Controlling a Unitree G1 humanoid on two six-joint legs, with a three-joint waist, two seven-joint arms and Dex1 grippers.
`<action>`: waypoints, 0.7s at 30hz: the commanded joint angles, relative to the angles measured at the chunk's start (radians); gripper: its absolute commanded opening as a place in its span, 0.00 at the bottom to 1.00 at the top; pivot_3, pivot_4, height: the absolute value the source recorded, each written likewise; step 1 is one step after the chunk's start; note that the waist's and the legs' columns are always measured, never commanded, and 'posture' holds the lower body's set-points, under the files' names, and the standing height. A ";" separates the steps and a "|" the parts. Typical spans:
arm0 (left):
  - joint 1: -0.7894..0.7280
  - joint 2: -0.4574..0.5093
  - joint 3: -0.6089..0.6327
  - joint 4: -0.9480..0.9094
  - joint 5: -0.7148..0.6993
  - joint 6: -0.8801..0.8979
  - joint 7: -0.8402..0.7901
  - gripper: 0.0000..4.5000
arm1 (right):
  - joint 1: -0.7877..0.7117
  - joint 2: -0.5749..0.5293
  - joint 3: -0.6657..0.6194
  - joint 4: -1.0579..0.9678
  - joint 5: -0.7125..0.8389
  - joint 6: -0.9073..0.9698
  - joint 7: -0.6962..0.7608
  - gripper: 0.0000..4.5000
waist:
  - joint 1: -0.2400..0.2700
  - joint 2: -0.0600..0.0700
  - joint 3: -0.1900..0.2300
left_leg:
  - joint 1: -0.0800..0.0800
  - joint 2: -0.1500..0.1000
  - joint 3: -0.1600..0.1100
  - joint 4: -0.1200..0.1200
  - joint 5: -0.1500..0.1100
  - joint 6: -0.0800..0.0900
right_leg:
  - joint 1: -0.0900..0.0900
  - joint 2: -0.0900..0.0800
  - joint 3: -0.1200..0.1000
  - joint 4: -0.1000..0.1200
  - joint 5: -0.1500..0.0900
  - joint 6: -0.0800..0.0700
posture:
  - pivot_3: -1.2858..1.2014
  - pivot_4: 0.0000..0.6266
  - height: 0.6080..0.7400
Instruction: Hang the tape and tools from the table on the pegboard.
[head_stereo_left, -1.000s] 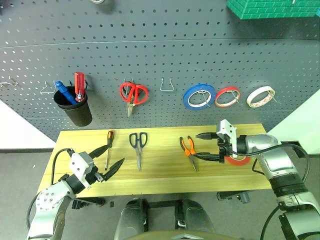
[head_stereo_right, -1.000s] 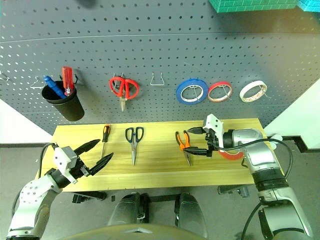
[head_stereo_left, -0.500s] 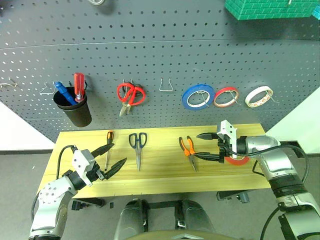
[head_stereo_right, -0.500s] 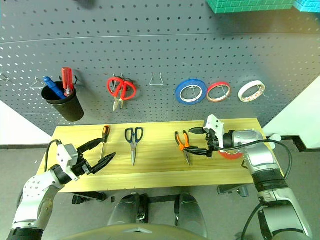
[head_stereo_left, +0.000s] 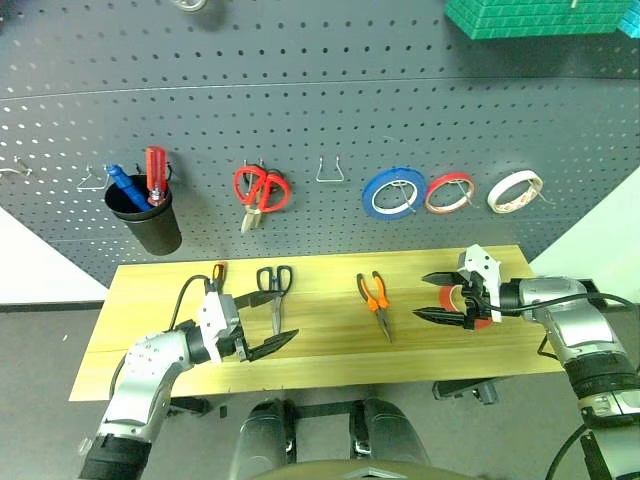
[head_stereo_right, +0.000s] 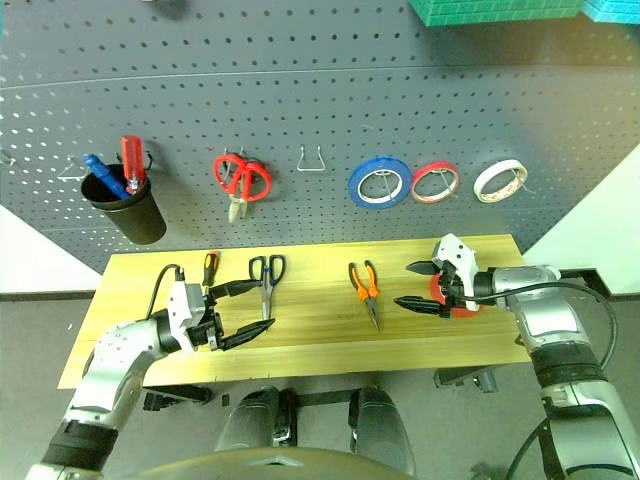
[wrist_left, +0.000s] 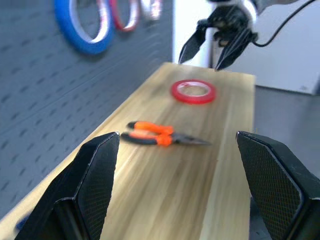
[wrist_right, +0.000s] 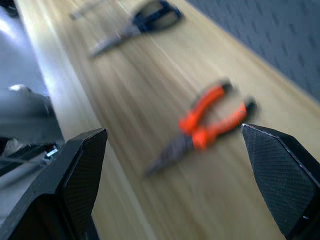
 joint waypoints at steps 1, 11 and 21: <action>-0.037 0.039 0.018 0.068 -0.029 -0.023 -0.085 0.87 | 0.000 -0.030 -0.047 -0.038 0.014 0.040 -0.018 1.00 | -0.016 0.000 0.000 | 0.001 0.000 0.000 0.000 0.000 0.000 | 0.000 0.001 0.002 0.001 0.000 0.000 | 0.46 0.24 1.00; -0.108 0.038 -0.002 0.187 -0.004 -0.062 -0.148 0.87 | -0.009 -0.047 -0.019 0.016 -0.074 0.077 -0.083 1.00 | -0.023 -0.004 0.018 | 0.004 0.002 0.000 -0.001 0.000 0.000 | 0.000 -0.002 0.004 0.001 0.000 0.000 | 0.47 0.34 1.00; -0.236 0.017 -0.074 0.137 0.052 0.063 -0.106 0.87 | -0.156 -0.025 0.094 0.064 -0.213 0.209 -0.148 1.00 | -0.026 -0.003 0.061 | 0.003 0.002 0.001 -0.003 0.000 0.001 | -0.001 -0.001 0.007 0.001 0.002 -0.004 | 0.47 0.42 1.00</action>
